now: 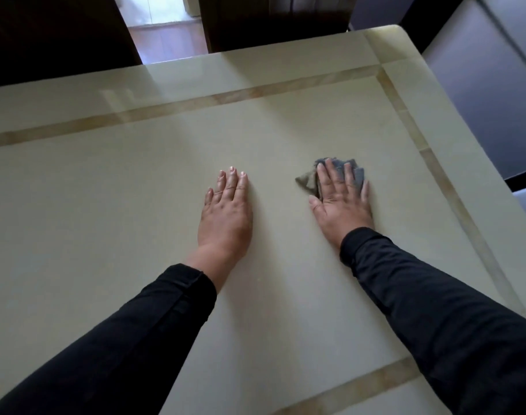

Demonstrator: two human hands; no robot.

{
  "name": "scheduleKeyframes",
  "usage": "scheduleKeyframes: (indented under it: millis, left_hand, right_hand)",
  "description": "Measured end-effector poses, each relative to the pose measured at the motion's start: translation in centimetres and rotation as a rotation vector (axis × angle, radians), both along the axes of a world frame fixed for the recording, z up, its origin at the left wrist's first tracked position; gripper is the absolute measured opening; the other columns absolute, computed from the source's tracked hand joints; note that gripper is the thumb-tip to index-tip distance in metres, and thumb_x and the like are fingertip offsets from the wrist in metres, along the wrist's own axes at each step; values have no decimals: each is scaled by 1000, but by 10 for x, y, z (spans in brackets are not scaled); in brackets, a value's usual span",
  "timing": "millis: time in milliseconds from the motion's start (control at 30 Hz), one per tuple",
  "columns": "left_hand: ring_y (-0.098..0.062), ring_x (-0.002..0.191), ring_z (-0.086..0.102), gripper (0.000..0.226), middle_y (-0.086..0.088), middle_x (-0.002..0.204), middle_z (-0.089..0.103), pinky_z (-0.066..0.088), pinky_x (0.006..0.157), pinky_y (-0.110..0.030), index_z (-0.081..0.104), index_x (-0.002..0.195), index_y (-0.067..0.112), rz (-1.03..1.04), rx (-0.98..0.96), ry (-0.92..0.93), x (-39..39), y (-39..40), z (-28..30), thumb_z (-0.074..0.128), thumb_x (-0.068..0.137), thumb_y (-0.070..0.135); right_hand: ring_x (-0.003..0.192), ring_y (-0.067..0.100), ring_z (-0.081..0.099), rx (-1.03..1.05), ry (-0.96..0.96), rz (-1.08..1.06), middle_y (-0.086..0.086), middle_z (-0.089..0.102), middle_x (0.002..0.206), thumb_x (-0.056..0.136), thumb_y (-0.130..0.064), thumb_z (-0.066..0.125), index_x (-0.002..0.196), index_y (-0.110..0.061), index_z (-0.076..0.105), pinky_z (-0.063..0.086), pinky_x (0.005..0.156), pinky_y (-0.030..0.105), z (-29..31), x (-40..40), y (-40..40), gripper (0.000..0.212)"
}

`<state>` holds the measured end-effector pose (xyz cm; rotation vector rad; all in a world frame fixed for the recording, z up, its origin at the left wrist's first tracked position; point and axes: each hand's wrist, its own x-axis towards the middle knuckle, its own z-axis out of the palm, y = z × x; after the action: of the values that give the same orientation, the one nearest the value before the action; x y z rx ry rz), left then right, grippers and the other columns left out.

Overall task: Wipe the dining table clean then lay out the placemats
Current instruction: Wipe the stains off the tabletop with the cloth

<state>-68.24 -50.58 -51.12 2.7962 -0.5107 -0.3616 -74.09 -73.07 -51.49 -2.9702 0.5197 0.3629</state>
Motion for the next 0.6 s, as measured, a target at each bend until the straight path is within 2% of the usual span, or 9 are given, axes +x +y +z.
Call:
scheduleKeyframes:
  millis: [67, 167, 267, 333, 400, 467, 500, 533, 600]
  left_hand:
    - [-14, 153, -8, 61, 1, 168, -2, -2, 123, -32, 7, 160, 22, 18, -21, 9, -27, 20, 2, 32, 104, 20]
    - [-16, 154, -3, 61, 0, 167, 6, 3, 123, -37, 14, 160, 21, 50, -12, -28, -69, 57, -1, 30, 102, 30]
    - [-17, 154, 2, 65, -1, 167, 10, 7, 123, -42, 19, 159, 19, 156, 28, -56, -101, 103, -3, 25, 98, 42]
    - [-15, 154, 0, 68, 1, 167, 8, 8, 124, -42, 19, 159, 18, 222, 25, -43, -111, 130, -4, 22, 98, 47]
    - [-15, 154, -1, 68, 3, 167, 6, 8, 124, -41, 18, 159, 19, 216, 27, -52, -114, 145, -9, 21, 98, 48]
    - [-16, 154, 0, 66, 2, 167, 6, 7, 124, -39, 17, 159, 19, 197, 55, -81, -114, 146, -13, 20, 99, 46]
    - [-17, 154, 1, 65, 2, 167, 6, 7, 123, -38, 16, 159, 19, 200, 63, -84, -114, 144, -15, 20, 100, 45]
    - [-17, 154, 2, 65, 1, 167, 7, 7, 123, -38, 17, 159, 20, 207, 64, -84, -114, 143, -15, 21, 100, 44]
    - [-19, 154, 5, 65, 0, 167, 10, 9, 123, -39, 19, 159, 19, 209, 65, -95, -114, 143, -15, 23, 99, 44]
  right_hand:
    - [150, 25, -21, 9, -13, 50, -10, -23, 163, 97, -58, 13, 156, -29, -12, -8, 120, 55, 1, -10, 37, 70]
    - [152, 25, -13, 41, -31, 426, -9, -11, 165, 98, -58, 19, 159, -28, 0, 4, 120, 58, 1, -61, 80, 70]
    - [153, 22, 0, 63, -30, 680, -10, 5, 166, 100, -57, 24, 158, -30, 11, 7, 120, 52, 1, -78, 63, 66]
    - [153, 19, -3, 16, -34, 648, -12, 4, 166, 98, -59, 21, 158, -34, 8, 7, 121, 53, -1, -57, 44, 66]
    - [152, 18, -13, 25, -23, 411, -12, -5, 166, 96, -59, 15, 157, -35, -2, -1, 121, 54, 0, -20, 45, 67]
    - [150, 23, -20, 39, -24, 167, -10, -15, 165, 98, -58, 18, 156, -32, -8, -11, 118, 54, 0, 10, 70, 69]
    - [150, 26, -21, 39, -31, 129, -8, -18, 164, 99, -57, 20, 156, -30, -10, -13, 117, 55, 0, 16, 90, 70]
    - [150, 27, -22, 42, -27, 165, -8, -19, 164, 100, -57, 21, 156, -28, -11, -14, 117, 56, 1, 15, 109, 71]
    - [150, 27, -20, 46, -20, 385, -8, -15, 165, 100, -57, 21, 157, -28, -7, -7, 119, 58, 1, -9, 140, 70]
